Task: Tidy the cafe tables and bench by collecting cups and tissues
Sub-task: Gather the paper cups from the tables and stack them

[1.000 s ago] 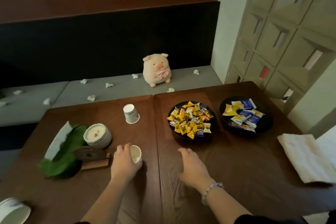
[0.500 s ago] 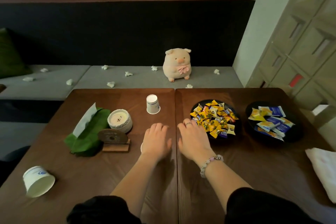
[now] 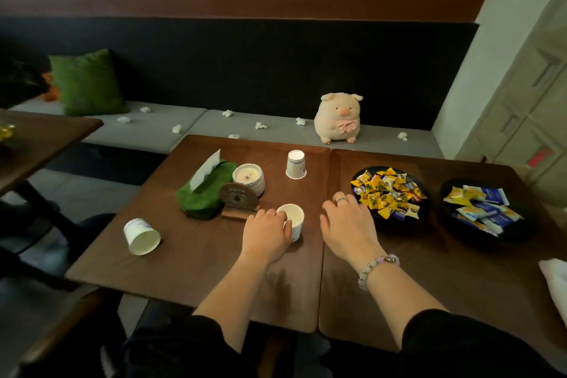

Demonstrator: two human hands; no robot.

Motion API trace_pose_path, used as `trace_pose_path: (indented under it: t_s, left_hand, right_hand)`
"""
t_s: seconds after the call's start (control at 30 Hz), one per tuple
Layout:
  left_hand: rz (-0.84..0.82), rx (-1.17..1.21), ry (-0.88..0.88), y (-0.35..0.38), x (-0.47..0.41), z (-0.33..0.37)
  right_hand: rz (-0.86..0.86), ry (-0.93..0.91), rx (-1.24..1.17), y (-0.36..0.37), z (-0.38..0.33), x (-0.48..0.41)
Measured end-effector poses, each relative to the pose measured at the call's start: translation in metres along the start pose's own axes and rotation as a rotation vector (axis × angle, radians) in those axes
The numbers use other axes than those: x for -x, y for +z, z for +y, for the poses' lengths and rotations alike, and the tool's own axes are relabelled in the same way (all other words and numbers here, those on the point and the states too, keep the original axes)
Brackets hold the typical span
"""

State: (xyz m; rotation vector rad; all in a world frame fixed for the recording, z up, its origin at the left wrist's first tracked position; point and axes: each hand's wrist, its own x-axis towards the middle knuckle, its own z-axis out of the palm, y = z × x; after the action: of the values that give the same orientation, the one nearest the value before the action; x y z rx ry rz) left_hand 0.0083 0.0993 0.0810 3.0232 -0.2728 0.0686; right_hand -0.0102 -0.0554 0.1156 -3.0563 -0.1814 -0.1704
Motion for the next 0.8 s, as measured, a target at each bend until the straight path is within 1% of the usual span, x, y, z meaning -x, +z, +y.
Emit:
trace_pose_path:
  t_s: [0.2, 0.4, 0.6, 0.73, 0.8]
  left_hand:
    - [-0.002, -0.025, -0.096, -0.021, 0.076, -0.029]
    - [-0.003, -0.033, -0.147, -0.033, 0.12, -0.049]
    - [0.021, -0.059, -0.147, -0.042, 0.118, -0.078]
    - [-0.006, -0.055, -0.191, -0.041, 0.105, -0.128]
    - [-0.037, -0.068, -0.215, -0.041, 0.095, -0.159]
  right_hand:
    - [0.009, -0.119, -0.01, -0.012, -0.045, 0.04]
    - [-0.002, -0.213, -0.039, -0.021, -0.091, 0.062]
    - [0.0, -0.239, 0.01, -0.02, -0.115, 0.047]
    - [0.015, -0.248, -0.002, -0.012, -0.152, 0.013]
    - [-0.003, -0.251, -0.015, -0.005, -0.176, -0.002]
